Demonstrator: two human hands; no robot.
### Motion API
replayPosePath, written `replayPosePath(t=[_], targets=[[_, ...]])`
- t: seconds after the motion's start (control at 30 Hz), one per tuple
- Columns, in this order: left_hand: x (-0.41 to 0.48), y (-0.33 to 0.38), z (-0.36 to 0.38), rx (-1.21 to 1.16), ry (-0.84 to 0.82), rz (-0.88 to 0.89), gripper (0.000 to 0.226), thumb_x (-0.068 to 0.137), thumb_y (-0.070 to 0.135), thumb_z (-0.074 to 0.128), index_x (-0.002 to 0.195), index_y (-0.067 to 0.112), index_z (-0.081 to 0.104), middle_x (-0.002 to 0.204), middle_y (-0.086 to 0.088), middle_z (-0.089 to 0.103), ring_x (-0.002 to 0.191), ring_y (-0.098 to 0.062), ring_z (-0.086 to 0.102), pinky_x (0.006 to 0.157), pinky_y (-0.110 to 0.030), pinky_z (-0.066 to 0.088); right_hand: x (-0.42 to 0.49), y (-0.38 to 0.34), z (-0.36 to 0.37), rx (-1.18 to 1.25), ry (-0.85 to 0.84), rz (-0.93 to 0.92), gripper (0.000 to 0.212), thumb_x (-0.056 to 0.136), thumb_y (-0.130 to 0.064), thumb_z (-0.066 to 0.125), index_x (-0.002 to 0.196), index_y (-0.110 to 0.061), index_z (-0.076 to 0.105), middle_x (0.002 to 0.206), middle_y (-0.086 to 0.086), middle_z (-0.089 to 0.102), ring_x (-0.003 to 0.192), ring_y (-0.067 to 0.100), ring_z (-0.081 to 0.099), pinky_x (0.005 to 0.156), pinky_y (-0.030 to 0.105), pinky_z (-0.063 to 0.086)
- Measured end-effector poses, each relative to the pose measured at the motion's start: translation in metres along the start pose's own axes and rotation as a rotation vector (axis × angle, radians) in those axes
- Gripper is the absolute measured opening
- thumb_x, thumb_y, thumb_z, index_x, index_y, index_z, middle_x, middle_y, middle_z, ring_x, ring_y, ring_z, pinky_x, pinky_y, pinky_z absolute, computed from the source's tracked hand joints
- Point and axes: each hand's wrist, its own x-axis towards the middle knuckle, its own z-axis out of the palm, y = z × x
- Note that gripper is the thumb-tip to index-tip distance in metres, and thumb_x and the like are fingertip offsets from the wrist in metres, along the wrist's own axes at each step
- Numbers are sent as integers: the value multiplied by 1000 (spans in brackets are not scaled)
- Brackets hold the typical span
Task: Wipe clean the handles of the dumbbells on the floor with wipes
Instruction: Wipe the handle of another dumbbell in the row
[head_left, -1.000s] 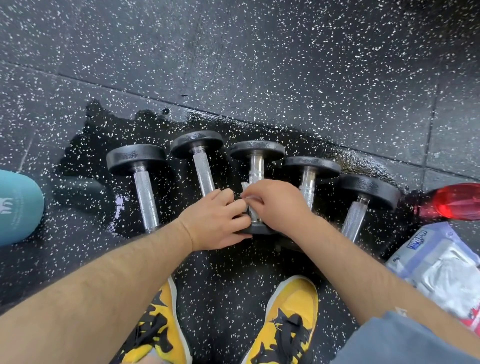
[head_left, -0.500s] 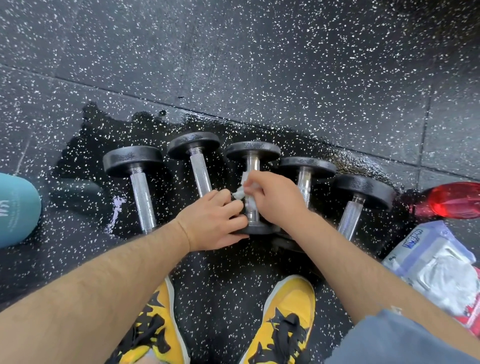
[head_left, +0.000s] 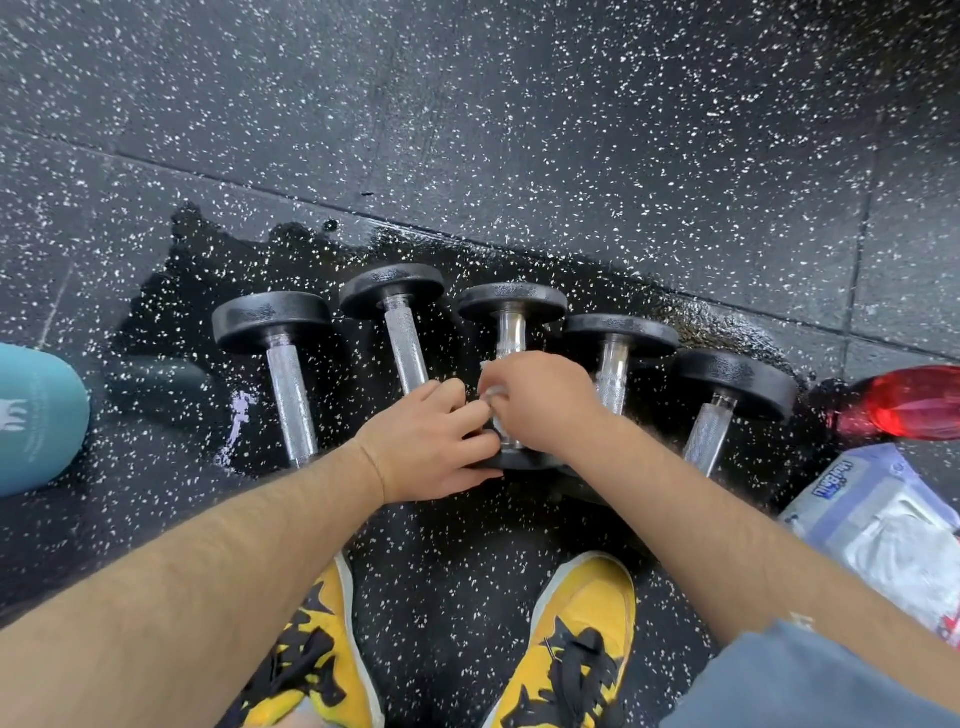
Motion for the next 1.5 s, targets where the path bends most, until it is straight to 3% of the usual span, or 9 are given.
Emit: replayPosePath(t=[0.13,0.3,0.43,0.57,0.73,0.9,1.07,1.23,1.5], targets=[[0,0,-2,2,12,1,36,95,52,62,91,17,57,90,-4,52,75,-25,44,64,-37,42,-10,16,3,201,95,59,12,100,-35,55,106,-37,65,86,-21,56,81,7,53,67,30,42],[0,-1,-3,-1,-19,-3,36,99,51,54,89,17,59,91,-4,59,75,-25,45,64,-37,44,-14,19,4,423,84,123,8,99,-36,58,97,-38,66,75,-13,60,63,3,51,58,27,38],[0,1,-3,8,-20,-3,37,99,52,55,87,17,61,87,-2,54,75,-24,43,64,-36,40,-16,18,3,426,78,138,10,103,-35,48,98,-40,55,72,-9,57,62,10,51,57,30,43],[1,-1,-4,24,-13,9,35,96,51,60,88,17,59,99,-3,50,76,-25,44,64,-36,41,-30,22,7,456,3,134,9,104,-30,45,97,-35,48,68,-6,54,60,14,49,56,35,41],[-2,0,-2,11,-45,-1,36,97,52,59,89,17,59,87,-2,53,77,-24,40,65,-36,42,-17,21,3,477,82,219,12,105,-27,45,112,-23,36,75,2,58,60,17,52,50,34,35],[1,-1,-4,25,-33,3,37,94,52,63,89,16,59,98,-3,47,76,-26,44,65,-37,44,-36,17,5,426,19,198,6,105,-28,47,104,-21,46,82,1,62,72,19,59,61,38,49],[-1,0,-5,21,-61,12,38,99,52,54,90,17,62,88,-2,54,77,-25,41,66,-36,42,-19,19,0,502,113,245,10,104,-16,42,101,-21,50,82,2,62,71,21,58,56,37,45],[1,-1,-5,15,-66,10,37,97,52,58,90,17,62,86,-1,54,75,-24,43,65,-36,43,-24,16,5,540,21,309,11,101,-9,42,100,-19,48,87,4,60,71,18,53,54,30,38],[0,0,-5,23,-52,6,36,97,52,57,89,17,62,87,-1,53,76,-24,41,66,-34,39,-12,18,0,648,38,360,9,100,-11,41,104,-13,49,92,3,56,71,13,47,56,29,36]])
